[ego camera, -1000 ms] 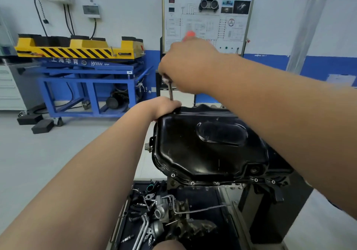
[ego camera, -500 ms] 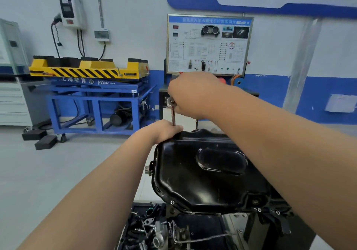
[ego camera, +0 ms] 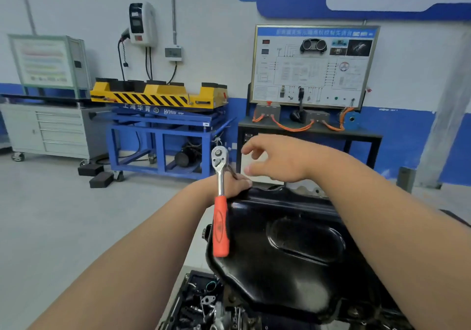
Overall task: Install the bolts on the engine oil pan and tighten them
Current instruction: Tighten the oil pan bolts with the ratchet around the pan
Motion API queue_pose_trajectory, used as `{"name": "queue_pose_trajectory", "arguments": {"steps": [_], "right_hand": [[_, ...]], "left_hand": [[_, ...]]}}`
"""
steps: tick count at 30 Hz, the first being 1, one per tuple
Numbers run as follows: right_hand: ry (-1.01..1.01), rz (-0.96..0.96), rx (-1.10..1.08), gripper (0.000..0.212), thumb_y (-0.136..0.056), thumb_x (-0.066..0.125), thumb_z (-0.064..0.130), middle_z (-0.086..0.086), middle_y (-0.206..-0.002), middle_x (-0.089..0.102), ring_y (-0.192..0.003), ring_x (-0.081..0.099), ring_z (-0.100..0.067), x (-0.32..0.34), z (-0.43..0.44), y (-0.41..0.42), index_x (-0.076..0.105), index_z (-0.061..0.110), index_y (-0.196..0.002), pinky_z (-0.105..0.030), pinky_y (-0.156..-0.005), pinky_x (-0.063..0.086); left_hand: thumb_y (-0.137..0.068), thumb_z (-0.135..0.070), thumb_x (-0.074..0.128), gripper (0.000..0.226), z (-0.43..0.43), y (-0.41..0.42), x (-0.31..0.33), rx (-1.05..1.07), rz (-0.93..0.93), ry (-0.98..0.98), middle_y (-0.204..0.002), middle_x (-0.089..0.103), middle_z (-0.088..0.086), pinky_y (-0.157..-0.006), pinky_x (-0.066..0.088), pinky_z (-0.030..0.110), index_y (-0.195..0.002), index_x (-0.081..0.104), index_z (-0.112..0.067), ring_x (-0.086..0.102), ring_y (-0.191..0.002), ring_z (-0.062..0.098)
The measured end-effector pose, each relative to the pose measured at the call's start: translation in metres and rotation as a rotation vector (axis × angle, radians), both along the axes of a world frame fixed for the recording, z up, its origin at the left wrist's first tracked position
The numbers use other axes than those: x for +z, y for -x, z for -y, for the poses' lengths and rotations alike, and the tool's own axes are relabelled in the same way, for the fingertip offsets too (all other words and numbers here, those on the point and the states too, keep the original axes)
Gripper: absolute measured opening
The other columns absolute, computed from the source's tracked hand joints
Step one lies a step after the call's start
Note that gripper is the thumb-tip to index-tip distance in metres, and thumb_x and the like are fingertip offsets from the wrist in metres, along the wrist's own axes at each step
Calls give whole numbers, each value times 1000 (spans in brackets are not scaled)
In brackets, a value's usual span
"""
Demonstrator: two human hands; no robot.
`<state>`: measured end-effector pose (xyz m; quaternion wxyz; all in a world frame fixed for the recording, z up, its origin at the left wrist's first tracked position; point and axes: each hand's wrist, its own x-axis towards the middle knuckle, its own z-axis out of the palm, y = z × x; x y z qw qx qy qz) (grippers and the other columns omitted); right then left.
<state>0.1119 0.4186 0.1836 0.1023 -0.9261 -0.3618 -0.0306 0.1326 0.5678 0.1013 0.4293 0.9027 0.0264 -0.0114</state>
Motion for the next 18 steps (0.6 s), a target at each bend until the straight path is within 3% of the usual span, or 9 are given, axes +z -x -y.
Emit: {"name": "queue_pose_trajectory", "arguments": {"steps": [2,4,5,9,11,13,15,16,18], "right_hand": [[28,76,121,36,-92,55,42,5,-115,54,-104,54,-15,-15,-11,-10,55,28,-125,-33,-92,43],[40,198,211,21,-95,52,36,2,-99,57,-96,55,-21,-27,-25,-16,62,22,-106,-39,-84,46],[28,241,238,19,-95,51,34,1,-94,58,-90,55,-22,-30,-29,-20,61,19,-96,-40,-79,47],[-251,299,291,23,-95,52,36,3,-77,55,-76,53,-19,-51,-23,-37,57,20,-79,-36,-67,44],[-377,280,287,22,-93,54,40,8,-70,50,-70,51,-16,-59,-21,-40,56,27,-76,-35,-62,43],[-372,280,279,21,-91,55,45,11,-66,48,-64,49,-11,-62,-22,-43,50,36,-72,-32,-56,41],[-397,270,240,28,-90,56,46,12,-63,47,-61,47,-6,-63,-22,-42,46,36,-65,-30,-53,38],[-417,271,216,30,-89,56,46,12,-63,47,-61,47,-6,-63,-22,-42,48,34,-63,-30,-53,39],[-443,279,180,24,-88,56,41,12,-62,48,-61,49,-11,-65,-21,-39,54,32,-65,-32,-55,43]], "left_hand": [[-101,-3,36,25,5,5,7,-40,-57,-89,-117,52,25,-96,36,22,-119,52,4,53,-104,28],[-100,-7,42,35,2,7,7,-36,-76,-269,-124,49,14,-92,40,15,-133,43,7,53,-97,18],[-99,-15,48,39,-4,8,8,5,-61,-344,-122,50,8,-94,42,21,-134,45,2,49,-93,15],[-94,-26,59,27,-23,17,16,44,-37,-475,-110,59,8,-96,48,39,-112,58,-6,56,-95,23],[-91,-29,61,29,-26,38,34,107,29,-353,-107,67,13,-91,53,46,-106,64,-4,65,-95,30],[-92,-41,52,28,-24,63,50,231,210,-34,-87,74,5,-81,57,46,-95,68,-18,71,-84,25],[-86,-65,35,50,-7,85,63,328,368,193,-69,72,-4,-73,56,41,-87,67,-26,71,-70,19],[-80,-73,30,59,6,93,64,340,419,105,-66,70,-5,-67,55,36,-86,65,-26,70,-63,15],[-81,-72,33,55,22,101,59,364,505,-295,-71,66,-6,-55,46,25,-89,57,-24,62,-59,7]]}}
